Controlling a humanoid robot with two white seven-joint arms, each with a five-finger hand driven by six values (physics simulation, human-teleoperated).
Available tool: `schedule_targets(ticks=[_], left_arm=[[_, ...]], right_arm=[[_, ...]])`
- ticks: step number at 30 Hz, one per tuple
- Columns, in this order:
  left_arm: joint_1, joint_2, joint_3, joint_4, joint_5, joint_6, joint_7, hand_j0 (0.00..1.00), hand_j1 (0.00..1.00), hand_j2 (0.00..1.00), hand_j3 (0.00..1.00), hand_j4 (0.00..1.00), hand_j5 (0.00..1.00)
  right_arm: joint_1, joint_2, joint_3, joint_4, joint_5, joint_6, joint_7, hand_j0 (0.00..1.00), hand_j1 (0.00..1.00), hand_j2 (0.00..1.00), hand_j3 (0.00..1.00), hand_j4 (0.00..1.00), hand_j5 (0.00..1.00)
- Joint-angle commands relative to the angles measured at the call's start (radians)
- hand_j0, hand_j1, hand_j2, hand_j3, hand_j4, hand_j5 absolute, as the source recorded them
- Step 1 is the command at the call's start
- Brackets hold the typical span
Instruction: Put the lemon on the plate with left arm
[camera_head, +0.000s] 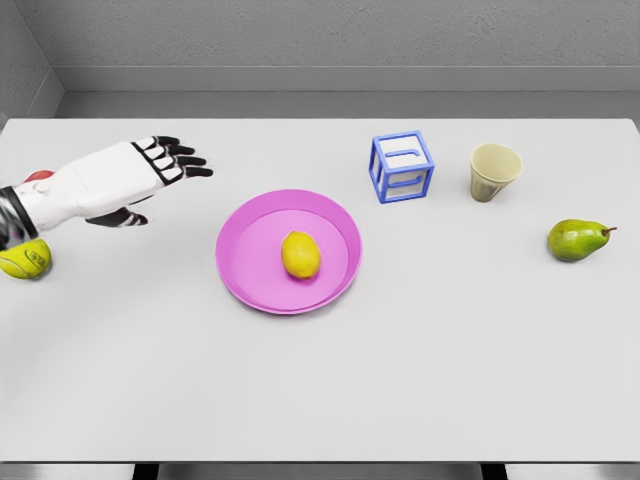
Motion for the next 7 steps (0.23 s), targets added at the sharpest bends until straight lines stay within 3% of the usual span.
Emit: schedule_targets(ticks=[1,7], left_arm=[[0.002,0.052,0.034,0.011,0.010,0.002,0.001,1.00,1.00,1.00,1.00,1.00,1.00],[0.023,0.060,0.029,0.009,0.010,0.002,-0.001,1.00,1.00,1.00,1.00,1.00,1.00]], right_arm=[[0.000,0.000,0.000,0.000,0.000,0.000,0.000,1.00,1.00,1.00,1.00,1.00,1.00],[0.002,0.000,0.000,0.000,0.000,0.000,0.000,1.00,1.00,1.00,1.00,1.00,1.00]])
